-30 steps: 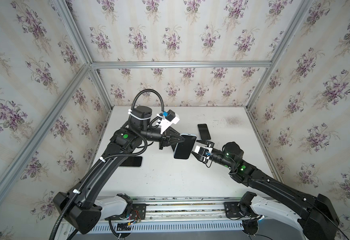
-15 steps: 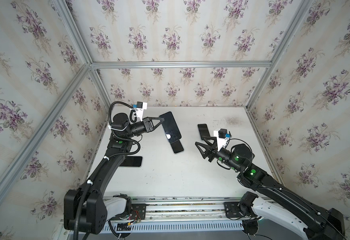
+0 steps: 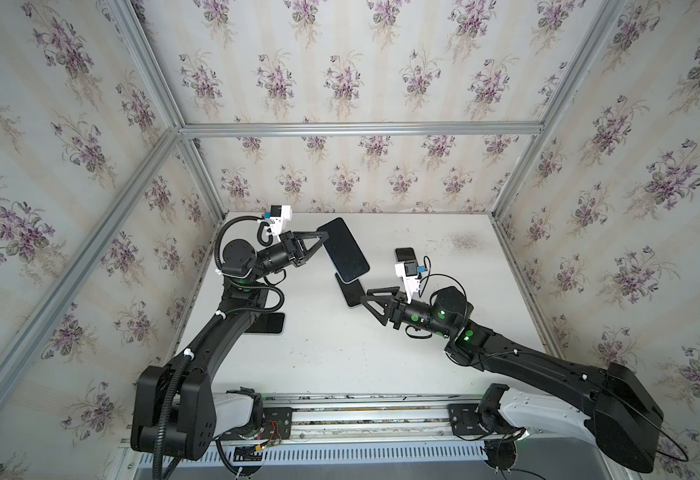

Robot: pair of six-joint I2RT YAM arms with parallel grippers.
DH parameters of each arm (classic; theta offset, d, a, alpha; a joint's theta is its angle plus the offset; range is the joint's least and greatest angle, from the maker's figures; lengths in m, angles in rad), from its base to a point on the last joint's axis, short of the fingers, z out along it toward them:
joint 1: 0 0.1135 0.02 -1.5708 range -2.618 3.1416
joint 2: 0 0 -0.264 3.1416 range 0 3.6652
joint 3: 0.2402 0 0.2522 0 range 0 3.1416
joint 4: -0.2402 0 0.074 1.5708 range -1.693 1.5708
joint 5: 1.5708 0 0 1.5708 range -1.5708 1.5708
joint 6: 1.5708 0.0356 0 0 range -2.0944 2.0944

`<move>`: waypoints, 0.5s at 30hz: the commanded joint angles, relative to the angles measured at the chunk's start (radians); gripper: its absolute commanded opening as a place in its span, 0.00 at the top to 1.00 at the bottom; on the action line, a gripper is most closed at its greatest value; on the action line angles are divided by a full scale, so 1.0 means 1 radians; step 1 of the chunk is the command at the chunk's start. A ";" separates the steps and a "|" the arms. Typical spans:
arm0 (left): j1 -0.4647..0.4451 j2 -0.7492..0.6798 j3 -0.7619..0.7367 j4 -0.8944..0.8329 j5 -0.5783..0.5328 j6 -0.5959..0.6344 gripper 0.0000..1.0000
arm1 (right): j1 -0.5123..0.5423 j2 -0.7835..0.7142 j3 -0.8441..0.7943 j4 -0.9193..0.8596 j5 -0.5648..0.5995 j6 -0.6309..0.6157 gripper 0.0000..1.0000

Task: Take the phone out of the phone case

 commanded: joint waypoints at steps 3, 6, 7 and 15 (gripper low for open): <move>-0.032 -0.020 -0.011 0.097 -0.026 -0.068 1.00 | 0.007 0.036 -0.006 0.180 0.005 0.055 0.37; -0.045 -0.025 -0.021 0.093 -0.037 -0.064 1.00 | 0.009 0.051 -0.017 0.258 -0.001 0.080 0.36; -0.047 -0.025 -0.023 0.092 -0.039 -0.062 1.00 | 0.011 0.051 -0.020 0.268 0.005 0.084 0.37; -0.077 -0.075 -0.030 0.066 -0.058 -0.035 1.00 | 0.013 0.039 -0.039 0.306 0.027 0.093 0.37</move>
